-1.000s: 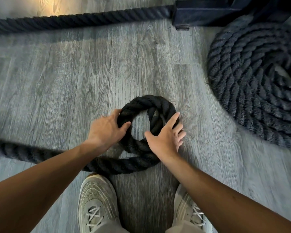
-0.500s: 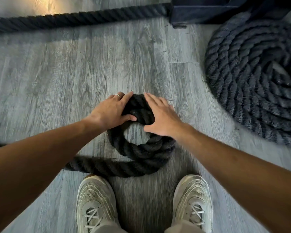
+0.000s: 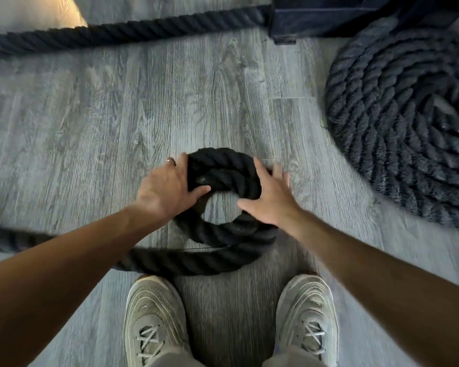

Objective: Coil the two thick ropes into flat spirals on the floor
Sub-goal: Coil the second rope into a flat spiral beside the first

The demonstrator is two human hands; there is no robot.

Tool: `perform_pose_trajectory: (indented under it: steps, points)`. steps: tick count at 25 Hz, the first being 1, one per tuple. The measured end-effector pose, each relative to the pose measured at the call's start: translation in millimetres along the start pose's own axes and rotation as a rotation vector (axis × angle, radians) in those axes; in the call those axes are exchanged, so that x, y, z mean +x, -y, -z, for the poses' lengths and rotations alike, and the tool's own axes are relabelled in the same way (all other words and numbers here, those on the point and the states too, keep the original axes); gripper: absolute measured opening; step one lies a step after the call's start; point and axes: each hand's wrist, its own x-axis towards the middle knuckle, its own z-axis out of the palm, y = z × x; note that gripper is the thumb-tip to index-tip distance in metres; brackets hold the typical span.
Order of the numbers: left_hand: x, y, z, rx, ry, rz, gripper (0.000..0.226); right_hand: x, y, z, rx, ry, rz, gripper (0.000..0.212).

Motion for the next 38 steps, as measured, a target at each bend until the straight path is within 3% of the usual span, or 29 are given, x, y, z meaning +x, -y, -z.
perform_pose_trajectory:
  steps: [4,7,9,12,14,16,19,23,26,29,31,33,35,38]
  points:
    - [-5.2,-5.0,-2.5,-0.001,0.057,0.165,0.123,36.7,5.8,30.9,-0.049,0.191,0.109,0.108]
    - [7.5,-15.3,-7.5,-0.058,0.024,-0.085,0.109,39.5,9.4,35.1,-0.030,0.210,0.138,0.108]
    - [7.9,-18.3,-11.0,-0.075,0.016,-0.190,0.094,26.5,5.4,21.5,-0.097,0.051,0.125,0.108]
    - [7.3,-16.8,-19.4,-0.019,-0.034,-0.194,0.089,-20.0,-1.3,-29.3,-0.052,-0.336,-0.183,0.119]
    - [6.6,-19.2,-21.6,0.004,-0.068,-0.184,0.088,-43.6,-2.6,-51.1,0.084,-0.374,-0.360,0.124]
    - [3.4,-24.6,-21.4,0.002,-0.066,-0.121,0.088,-41.0,-6.0,-49.1,0.141,-0.342,-0.380,0.120]
    - [-16.3,-31.1,-22.1,-0.053,0.012,0.051,0.094,-16.3,-8.8,-25.0,0.072,-0.279,-0.177,0.113]
    - [-38.2,-12.9,-21.4,-0.144,0.042,0.138,0.104,29.2,4.1,19.0,-0.058,0.015,0.051,0.115]
    - [-40.3,3.4,-12.1,-0.309,0.001,0.154,0.092,62.0,27.5,34.6,-0.144,0.148,0.044,0.114]
    - [-19.8,2.3,-1.0,-0.269,-0.007,0.117,0.093,71.8,38.3,35.4,-0.208,0.183,0.017,0.115]
    - [-1.7,-5.0,6.1,-0.225,0.050,0.016,0.097,60.7,33.4,34.0,-0.199,0.135,0.062,0.113]
    - [8.4,-10.2,10.0,-0.158,0.070,-0.064,0.095,31.6,19.8,18.8,-0.146,-0.051,0.063,0.112]
    - [8.7,-11.4,9.9,-0.112,0.050,-0.077,0.092,-13.9,4.1,-11.7,0.029,-0.264,-0.096,0.116]
    - [2.2,-13.4,12.2,-0.057,0.054,-0.079,0.089,-66.6,-5.2,-53.4,0.212,-0.318,-0.253,0.118]
